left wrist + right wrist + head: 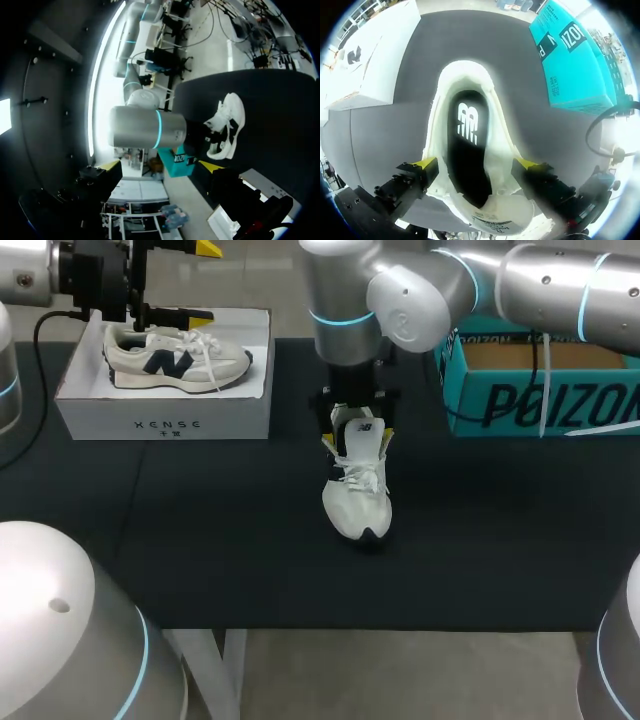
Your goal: Take the shoe out of the shoebox, open the shoe tongue, remove and reinsert the insole, then place the shoe into the shoebox
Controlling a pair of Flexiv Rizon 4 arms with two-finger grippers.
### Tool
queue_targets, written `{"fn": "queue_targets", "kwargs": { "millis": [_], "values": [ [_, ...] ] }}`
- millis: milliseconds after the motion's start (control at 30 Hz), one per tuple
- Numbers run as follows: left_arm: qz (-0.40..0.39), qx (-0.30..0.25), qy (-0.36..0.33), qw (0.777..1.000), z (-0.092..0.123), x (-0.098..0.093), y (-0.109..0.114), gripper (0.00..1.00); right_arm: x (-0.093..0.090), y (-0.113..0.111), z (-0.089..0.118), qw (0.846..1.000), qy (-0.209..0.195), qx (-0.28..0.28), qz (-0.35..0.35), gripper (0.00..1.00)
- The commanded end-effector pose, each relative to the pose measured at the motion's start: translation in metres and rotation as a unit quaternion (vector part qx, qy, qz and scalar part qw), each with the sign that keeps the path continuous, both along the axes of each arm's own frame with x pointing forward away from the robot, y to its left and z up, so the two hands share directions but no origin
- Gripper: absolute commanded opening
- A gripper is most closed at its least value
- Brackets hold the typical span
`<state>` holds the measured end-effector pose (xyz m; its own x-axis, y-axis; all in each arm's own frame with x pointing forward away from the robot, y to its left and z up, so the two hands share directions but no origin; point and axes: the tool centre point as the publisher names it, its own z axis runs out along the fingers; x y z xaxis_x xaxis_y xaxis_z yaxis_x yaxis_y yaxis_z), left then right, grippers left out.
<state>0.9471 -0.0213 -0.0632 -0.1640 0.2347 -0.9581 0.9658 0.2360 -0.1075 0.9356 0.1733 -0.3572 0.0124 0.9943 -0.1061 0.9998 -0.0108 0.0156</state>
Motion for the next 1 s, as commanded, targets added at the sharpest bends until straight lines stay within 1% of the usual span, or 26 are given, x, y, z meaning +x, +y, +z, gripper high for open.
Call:
{"fn": "queue_targets", "kwargs": {
  "millis": [33,200,567,867,1000],
  "values": [
    [-0.001,0.002,0.000,1.000,0.000,0.001,0.000,1.00,0.000,0.001,-0.002,1.000,0.001,0.002,0.002,1.00],
    [-0.001,0.002,0.000,1.000,0.000,0.001,0.000,1.00,0.000,0.001,-0.001,1.000,0.000,0.005,0.001,1.00],
    [-0.001,0.002,0.000,1.000,0.000,0.001,0.000,1.00,0.000,-0.004,0.013,1.000,-0.014,-0.002,-0.006,1.00],
    [-0.001,0.002,0.000,1.000,0.000,0.001,0.000,1.00,-0.011,-0.004,0.017,1.000,-0.009,-0.003,-0.013,1.00],
    [-0.001,0.002,0.000,1.000,0.000,0.001,0.000,1.00,-0.013,-0.002,0.020,1.000,-0.011,-0.005,-0.016,1.00]
  ]
}}
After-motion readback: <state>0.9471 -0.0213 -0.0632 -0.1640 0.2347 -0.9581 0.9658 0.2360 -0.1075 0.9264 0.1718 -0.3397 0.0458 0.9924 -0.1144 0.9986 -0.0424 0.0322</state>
